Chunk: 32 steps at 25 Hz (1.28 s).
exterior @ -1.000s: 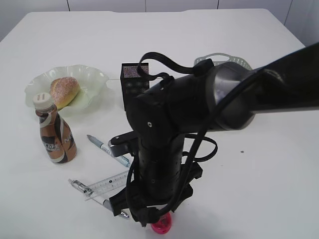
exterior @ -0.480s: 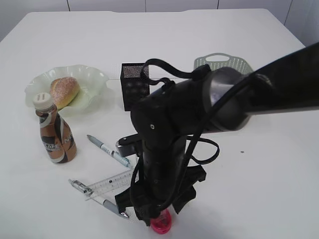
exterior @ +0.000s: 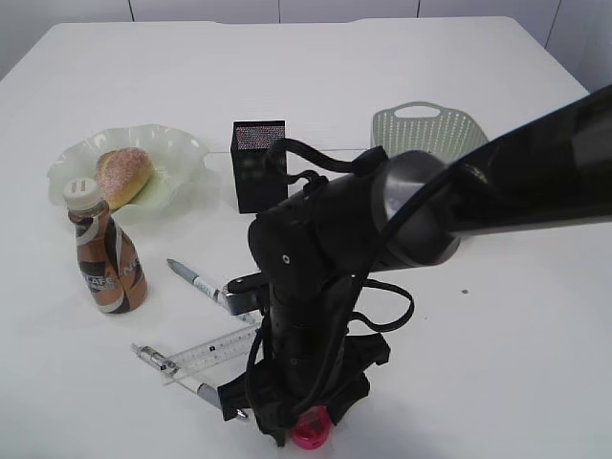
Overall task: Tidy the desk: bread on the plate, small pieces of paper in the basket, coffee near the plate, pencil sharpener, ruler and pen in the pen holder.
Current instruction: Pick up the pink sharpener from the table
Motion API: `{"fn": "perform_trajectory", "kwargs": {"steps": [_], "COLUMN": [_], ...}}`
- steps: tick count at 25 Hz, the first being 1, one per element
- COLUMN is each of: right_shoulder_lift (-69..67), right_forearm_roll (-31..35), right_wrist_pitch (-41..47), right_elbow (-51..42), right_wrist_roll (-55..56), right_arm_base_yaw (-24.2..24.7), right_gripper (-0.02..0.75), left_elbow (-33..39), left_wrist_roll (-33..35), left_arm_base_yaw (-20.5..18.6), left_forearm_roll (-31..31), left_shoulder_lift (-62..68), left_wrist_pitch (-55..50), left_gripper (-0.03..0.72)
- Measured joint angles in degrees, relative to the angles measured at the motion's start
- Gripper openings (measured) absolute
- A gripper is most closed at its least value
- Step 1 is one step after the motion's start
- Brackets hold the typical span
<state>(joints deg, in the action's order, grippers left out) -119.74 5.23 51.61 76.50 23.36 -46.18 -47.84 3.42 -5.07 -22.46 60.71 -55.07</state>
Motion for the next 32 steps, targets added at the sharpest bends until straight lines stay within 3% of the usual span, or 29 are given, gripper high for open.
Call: {"fn": "perform_trajectory", "kwargs": {"steps": [6, 18, 25, 32], "right_shoulder_lift": [-0.36, 3.61, 10.56, 11.41], "right_forearm_roll": [0.00, 0.08, 2.54, 12.85], "right_wrist_pitch": [-0.02, -0.51, -1.50, -2.23], "right_elbow": [0.00, 0.00, 1.85, 9.18], "right_wrist_roll": [0.00, -4.22, -12.11, -25.17], "right_arm_base_yaw": [0.00, 1.05, 11.34, 21.43], "right_gripper": [0.334, 0.321, 0.322, 0.321], "left_elbow": [0.00, 0.00, 0.00, 0.00], "left_wrist_roll": [0.00, 0.00, 0.00, 0.00], "left_arm_base_yaw": [0.00, 0.00, 0.00, 0.00], "left_forearm_roll": [0.00, 0.00, 0.00, 0.00], "left_shoulder_lift": [0.00, 0.00, 0.00, 0.00], "left_wrist_pitch": [0.00, 0.00, 0.00, 0.49], "left_gripper": [0.287, 0.280, 0.277, 0.277]}}
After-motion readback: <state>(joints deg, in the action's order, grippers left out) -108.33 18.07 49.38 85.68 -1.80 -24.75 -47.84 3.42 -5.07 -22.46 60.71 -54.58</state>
